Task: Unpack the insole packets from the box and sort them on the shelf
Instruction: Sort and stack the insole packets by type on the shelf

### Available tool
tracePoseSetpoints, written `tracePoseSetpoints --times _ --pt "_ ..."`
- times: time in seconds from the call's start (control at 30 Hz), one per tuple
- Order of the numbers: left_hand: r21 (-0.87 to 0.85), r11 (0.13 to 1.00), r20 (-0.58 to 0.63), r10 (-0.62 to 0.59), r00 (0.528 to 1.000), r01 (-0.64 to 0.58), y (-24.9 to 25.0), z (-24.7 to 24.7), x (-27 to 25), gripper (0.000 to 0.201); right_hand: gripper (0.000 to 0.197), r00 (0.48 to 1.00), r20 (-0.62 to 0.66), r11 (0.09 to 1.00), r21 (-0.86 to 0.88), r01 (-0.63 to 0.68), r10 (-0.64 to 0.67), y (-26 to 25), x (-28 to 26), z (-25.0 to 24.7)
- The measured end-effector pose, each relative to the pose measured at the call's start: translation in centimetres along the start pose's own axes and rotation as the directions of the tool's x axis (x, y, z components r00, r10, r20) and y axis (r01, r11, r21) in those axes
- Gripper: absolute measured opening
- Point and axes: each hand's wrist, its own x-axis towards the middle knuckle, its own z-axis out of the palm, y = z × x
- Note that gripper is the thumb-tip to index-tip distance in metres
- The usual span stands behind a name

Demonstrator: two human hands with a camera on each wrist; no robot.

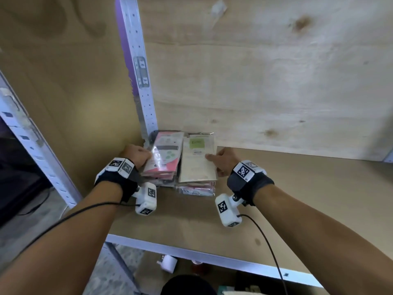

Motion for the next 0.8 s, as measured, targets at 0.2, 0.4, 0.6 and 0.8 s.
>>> tracePoseSetpoints --times 0.2,0.4,0.6,0.8 --pt "0.009 0.997 0.117 0.079 0.990 -0.081 1.3 -0.4 -1.4 0.029 0.085 1.000 0.004 1.000 -0.024 -0.009 0.010 0.6 -0.3 1.1" --pt "0.237 0.958 0.078 0.146 0.986 -0.161 3.8 -0.8 -5.0 0.034 0.078 0.998 -0.045 0.994 -0.091 -0.057 0.053 1.6 -2.0 -0.6" --pt "0.266 0.930 -0.020 0.269 0.963 -0.254 7.5 1.0 -9.6 0.039 0.062 0.993 -0.041 0.988 -0.097 -0.117 0.113 4.3 -4.3 -5.2" --pt "0.025 0.910 0.129 0.407 0.904 -0.414 11.8 6.7 -14.1 0.010 0.034 1.000 0.000 0.995 0.103 -0.015 0.015 7.7 -8.0 -10.2"
